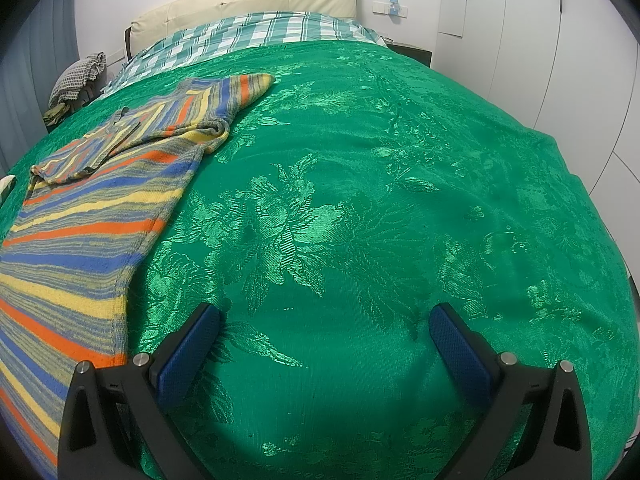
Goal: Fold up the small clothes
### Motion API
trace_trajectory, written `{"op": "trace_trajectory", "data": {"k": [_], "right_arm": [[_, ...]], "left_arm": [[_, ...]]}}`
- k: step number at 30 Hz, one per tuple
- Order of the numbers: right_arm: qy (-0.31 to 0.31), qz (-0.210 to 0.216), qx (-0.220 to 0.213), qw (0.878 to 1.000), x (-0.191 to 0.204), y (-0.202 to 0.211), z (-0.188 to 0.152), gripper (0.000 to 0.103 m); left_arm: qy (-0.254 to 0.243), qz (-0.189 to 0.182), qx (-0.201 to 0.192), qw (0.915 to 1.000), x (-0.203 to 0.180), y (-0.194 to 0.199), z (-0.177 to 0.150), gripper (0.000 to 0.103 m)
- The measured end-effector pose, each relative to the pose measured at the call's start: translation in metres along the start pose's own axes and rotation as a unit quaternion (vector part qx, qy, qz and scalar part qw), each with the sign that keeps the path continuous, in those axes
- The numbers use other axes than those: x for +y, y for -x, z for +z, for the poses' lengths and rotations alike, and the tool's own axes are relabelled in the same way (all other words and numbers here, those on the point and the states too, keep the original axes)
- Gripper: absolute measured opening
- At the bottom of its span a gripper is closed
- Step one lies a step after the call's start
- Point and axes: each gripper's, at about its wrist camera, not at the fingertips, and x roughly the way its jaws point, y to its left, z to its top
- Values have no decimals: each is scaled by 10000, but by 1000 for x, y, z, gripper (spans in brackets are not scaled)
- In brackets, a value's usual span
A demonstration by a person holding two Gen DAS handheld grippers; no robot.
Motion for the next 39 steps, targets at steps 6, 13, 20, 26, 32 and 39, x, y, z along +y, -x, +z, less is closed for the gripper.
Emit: {"op": "trace_trajectory", "data": {"k": [6,13,20,26,32,39], "right_arm": [[0,-5,-1,10000,0,0,0,103],[0,-7,-2,10000,1,0,0,103],[3,-13,-2,10000,1,-1,0,103],[394,21,832,9958,8,4,27,102],[1133,1611,623,9784,73,69,139,97],[-82,2756,1482,9498,151,-37,241,67]], "left_arm": [[-2,-1,0,10000,0,0,0,103],[-5,0,-2,10000,0,0,0,103],[-5,-2,0,10000,0,0,0,103],[-12,-5,-1,10000,0,0,0,103],[-25,23,18,10000,0,-2,2,103],[-32,12,0,10000,1,-3,2,103]]}}
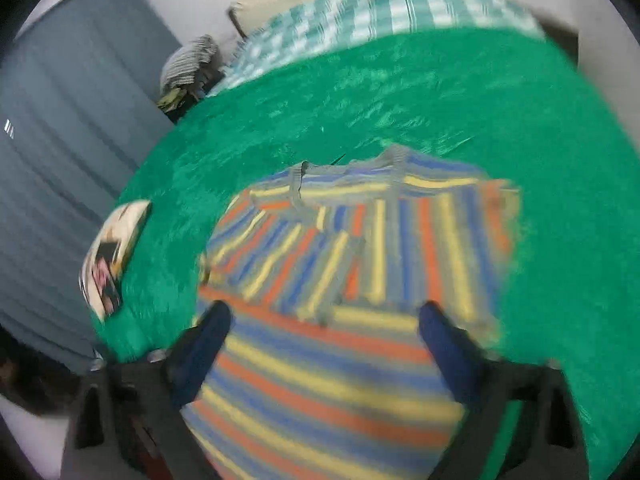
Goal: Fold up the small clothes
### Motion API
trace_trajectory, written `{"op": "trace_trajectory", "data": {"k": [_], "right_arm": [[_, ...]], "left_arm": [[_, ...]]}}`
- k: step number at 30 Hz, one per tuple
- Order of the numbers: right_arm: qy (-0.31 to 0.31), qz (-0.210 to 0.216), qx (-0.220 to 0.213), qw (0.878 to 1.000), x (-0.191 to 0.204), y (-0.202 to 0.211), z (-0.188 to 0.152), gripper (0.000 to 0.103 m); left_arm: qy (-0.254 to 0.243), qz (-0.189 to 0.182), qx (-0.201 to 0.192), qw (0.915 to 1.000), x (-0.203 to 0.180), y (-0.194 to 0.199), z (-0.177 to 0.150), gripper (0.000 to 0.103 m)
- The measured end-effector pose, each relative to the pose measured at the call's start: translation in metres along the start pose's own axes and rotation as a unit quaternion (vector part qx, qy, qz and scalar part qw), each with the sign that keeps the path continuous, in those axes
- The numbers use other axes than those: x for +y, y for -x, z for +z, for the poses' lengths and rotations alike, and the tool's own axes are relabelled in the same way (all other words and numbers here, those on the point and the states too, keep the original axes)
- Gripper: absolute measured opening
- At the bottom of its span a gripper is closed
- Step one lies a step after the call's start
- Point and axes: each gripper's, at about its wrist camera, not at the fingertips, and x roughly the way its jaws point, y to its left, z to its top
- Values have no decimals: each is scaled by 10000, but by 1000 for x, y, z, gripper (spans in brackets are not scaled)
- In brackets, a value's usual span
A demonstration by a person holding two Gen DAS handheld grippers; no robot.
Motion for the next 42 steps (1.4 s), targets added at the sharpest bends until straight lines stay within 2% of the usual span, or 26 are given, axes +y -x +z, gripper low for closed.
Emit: {"op": "trace_trajectory", "data": {"k": [1,2,5,9,10,11,13,15,17,18,19,20,21,23,25,26,27,28,29,31,32,35,37,39,40,42], "right_arm": [[-292,86,165,9994,-9,-22,11,54],[-553,94,266,9981,-16,-40,18,51],[-1130,193,381,9927,-33,-80,27,51],[-1039,87,523,9932,-28,-105,28,48],[-964,75,550,9938,-25,-110,28,40],[-862,13,582,9946,-19,-116,27,27],[-492,-520,390,9967,-6,-113,27,4],[-164,-620,-128,9979,9,-92,26,4],[246,-983,-349,9942,20,-86,28,4],[488,-1261,-268,9905,24,-91,27,6],[562,-1353,-44,9892,23,-100,26,10],[565,-1481,245,9871,19,-110,24,22],[530,-1615,351,9848,13,-112,21,27],[440,-1498,69,9877,13,-102,16,28],[296,-1059,-320,9934,18,-83,9,28],[287,-612,-367,9970,23,-77,6,28],[281,-38,-269,9992,28,-76,3,28],[232,322,-104,9992,30,-79,-1,28],[187,451,174,9987,29,-87,-8,28],[207,-132,648,9976,21,-105,-19,28],[221,-356,756,9963,16,-110,-25,21],[336,-394,338,9981,22,-89,-23,19],[553,-312,170,9978,30,-80,-21,21],[765,-449,178,9959,36,-80,-19,27],[780,-508,206,9954,36,-83,-19,30],[719,-590,276,9953,38,-94,-19,30]], "left_arm": [[-1,-1,2,10000,0,0,0,103],[-3,-2,1,10000,0,0,0,103],[-13,-20,14,10000,1,-1,0,103],[-38,-50,43,10000,2,-1,1,103],[-43,-56,48,10000,1,-1,2,103],[-49,-58,53,10000,1,-2,2,103],[-51,-56,53,10000,1,-2,2,103],[-53,-55,54,10000,1,-2,2,103],[-55,-50,53,10000,1,-2,2,103],[-58,-45,51,10000,1,-2,2,103],[-62,-39,48,10000,1,-2,2,103],[-63,-35,40,10000,1,-2,2,103],[-62,-34,29,10000,1,-2,2,103],[-60,-31,10,10000,1,-1,1,103],[-62,-19,-3,10000,0,-1,0,103],[-65,-13,-2,10000,0,-1,0,103],[-66,-11,-1,10000,-1,-1,0,103],[-68,-7,1,10000,-1,-1,0,103],[-69,-9,0,10000,-1,-1,0,103],[-58,-19,6,10000,0,-1,0,103],[-51,-41,25,10000,0,0,0,103],[80,-344,310,9989,7,9,15,101],[375,-920,16,9951,10,23,37,102],[437,-1141,-196,9923,2,26,64,102],[359,-1223,-236,9916,-7,23,81,102],[-47,-1396,-16,9902,-36,2,112,102]]}}
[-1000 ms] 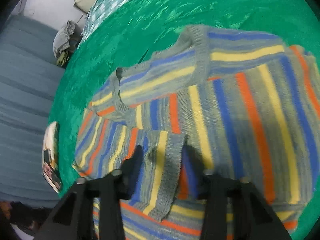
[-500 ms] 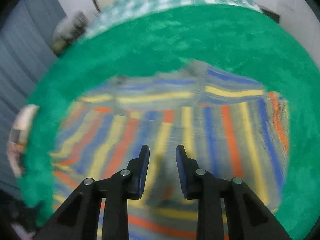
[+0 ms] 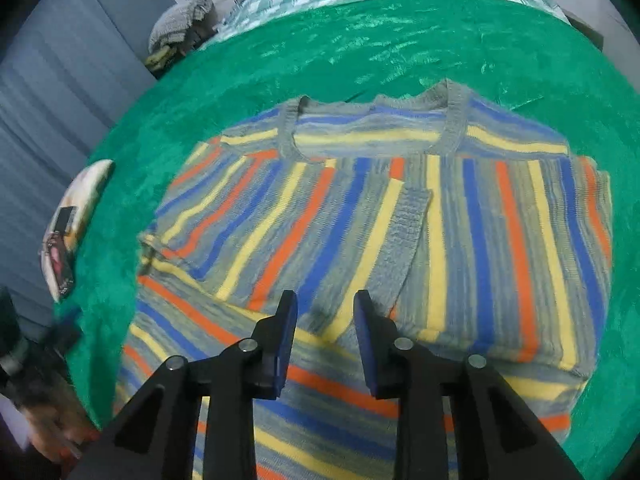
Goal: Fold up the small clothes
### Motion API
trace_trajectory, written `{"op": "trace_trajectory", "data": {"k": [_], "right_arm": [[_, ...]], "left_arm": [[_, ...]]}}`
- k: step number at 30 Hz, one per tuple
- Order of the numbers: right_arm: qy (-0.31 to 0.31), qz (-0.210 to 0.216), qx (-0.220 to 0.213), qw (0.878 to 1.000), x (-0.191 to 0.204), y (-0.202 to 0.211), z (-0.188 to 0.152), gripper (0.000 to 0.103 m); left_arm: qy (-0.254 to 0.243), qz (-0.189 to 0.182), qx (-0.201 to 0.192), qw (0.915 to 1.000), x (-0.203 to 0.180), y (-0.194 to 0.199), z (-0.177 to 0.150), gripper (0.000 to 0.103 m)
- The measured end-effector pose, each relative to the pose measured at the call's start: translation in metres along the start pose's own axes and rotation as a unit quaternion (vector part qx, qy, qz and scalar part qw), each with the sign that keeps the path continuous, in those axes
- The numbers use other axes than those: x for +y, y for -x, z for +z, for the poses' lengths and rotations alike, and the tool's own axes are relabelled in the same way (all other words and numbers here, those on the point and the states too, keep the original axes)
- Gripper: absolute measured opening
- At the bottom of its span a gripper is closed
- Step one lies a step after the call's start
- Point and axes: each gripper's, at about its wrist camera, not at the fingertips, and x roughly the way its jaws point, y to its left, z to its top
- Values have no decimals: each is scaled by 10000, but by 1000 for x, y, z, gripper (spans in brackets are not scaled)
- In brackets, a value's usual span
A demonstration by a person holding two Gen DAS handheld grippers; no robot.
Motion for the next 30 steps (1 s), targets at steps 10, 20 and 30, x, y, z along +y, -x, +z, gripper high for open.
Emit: {"op": "trace_trajectory", "data": {"k": [10,20,30], "right_arm": [[37,-190,-19,9998,-2,-23,-8,30],[243,-338,-54,9991,2,-4,-14,49],[54,-444,-620,9971,-42,111,-120,79]], "left_arm": [[53,275,97,9996,-6,-83,15,5],[-48,247,370,9990,3,-55,1,48],[255,-159,712,9970,38,62,-90,88]]}}
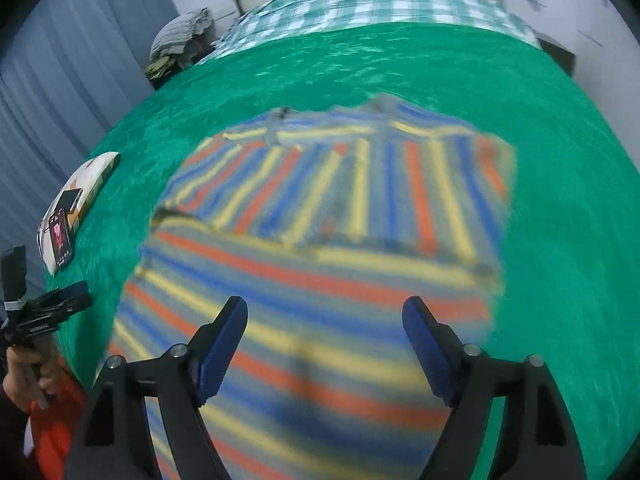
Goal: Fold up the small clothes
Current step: 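Grasp the sweater hem with the left gripper while the right gripper grasps beside it, fold toward the collar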
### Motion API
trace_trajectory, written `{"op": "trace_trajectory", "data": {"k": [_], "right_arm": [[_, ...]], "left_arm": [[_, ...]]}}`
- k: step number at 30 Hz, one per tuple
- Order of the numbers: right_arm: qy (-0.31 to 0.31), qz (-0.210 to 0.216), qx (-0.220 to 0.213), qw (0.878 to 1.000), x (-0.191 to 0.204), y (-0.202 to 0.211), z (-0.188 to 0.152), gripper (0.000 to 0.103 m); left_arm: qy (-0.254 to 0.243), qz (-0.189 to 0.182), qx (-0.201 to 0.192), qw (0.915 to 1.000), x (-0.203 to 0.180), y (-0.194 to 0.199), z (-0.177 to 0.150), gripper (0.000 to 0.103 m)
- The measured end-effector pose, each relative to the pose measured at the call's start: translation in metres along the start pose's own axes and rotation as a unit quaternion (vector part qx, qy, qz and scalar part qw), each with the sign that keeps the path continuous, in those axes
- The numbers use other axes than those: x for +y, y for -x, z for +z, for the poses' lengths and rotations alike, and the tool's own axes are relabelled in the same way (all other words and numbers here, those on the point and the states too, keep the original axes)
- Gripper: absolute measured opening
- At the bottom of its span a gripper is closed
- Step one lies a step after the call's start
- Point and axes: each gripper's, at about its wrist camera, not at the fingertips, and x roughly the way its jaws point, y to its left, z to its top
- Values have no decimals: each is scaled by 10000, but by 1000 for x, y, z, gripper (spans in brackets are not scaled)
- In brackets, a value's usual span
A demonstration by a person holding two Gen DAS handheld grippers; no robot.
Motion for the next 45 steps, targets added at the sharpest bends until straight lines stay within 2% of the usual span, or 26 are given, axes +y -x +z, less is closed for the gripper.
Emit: {"op": "trace_trajectory", "data": {"k": [5,8,11,13,15,18,19,20,21,22,23,25,28,30,32,34,36,38,39,40,41,42,43,45], "right_arm": [[-606,-256,-48,9978,-43,51,-68,79],[-1113,-345,242,9929,-65,70,-106,79],[-1346,-103,688,9885,-69,72,-137,79],[-1343,143,952,9863,-59,72,-157,79],[-1288,409,1104,9847,-45,67,-168,79],[-1153,555,1372,9822,-27,52,-177,79],[-1132,504,1481,9812,-24,47,-180,78],[-1115,423,1611,9797,-22,40,-182,63],[-1072,320,1746,9783,-20,36,-184,48],[-1061,353,1796,9774,-19,34,-183,6],[-1090,482,1805,9763,-19,36,-182,6],[-1046,565,1700,9783,-16,48,-172,5],[-1297,978,1352,9774,-22,66,-141,5],[-1410,1175,1039,9775,-33,78,-113,5],[-1536,1393,640,9762,-45,80,-64,5],[-1616,1408,294,9763,-57,74,-17,5],[-1603,1196,-118,9797,-71,57,40,5],[-1835,1179,-464,9748,-90,33,83,6],[-1997,1330,-651,9686,-101,11,108,7],[-2081,1327,-761,9661,-108,-4,122,12],[-2161,1115,-865,9661,-112,-18,132,32],[-2222,684,-917,9683,-115,-31,137,41],[-2201,555,-893,9698,-116,-37,136,46],[-2082,560,-839,9729,-111,-41,125,46]], "left_arm": [[366,-362,389,9979,-7,9,-47,88],[254,-493,613,9966,-19,2,-65,88],[-118,-320,817,9961,-38,-7,-76,87],[-355,-229,933,9947,-49,-9,-79,87],[-446,-216,1080,9929,-54,-10,-84,82],[-613,-20,1302,9896,-61,-14,-93,61],[-673,54,1355,9885,-63,-16,-94,31],[-649,19,1431,9876,-62,-19,-93,6],[-531,-90,1515,9870,-60,-20,-92,5],[-478,-92,1525,9871,-60,-18,-90,4],[-502,-129,1538,9867,-61,-14,-87,4],[-456,-276,1530,9868,-61,-5,-80,3],[-170,-798,1395,9869,-61,16,-50,3],[-24,-1087,1121,9877,-61,28,-8,3],[74,-1262,887,9880,-61,28,38,3],[69,-1222,612,9906,-60,21,89,3],[-17,-984,290,9947,-64,2,147,4],[7,-874,69,9961,-68,-36,205,8],[187,-767,14,9969,-72,-65,235,9],[340,-646,54,9973,-71,-81,248,23],[611,-365,177,9973,-67,-100,259,44],[807,-194,237,9963,-62,-109,263,52],[927,-105,251,9953,-59,-115,262,59],[891,-229,160,9956,-57,-114,251,62]]}}
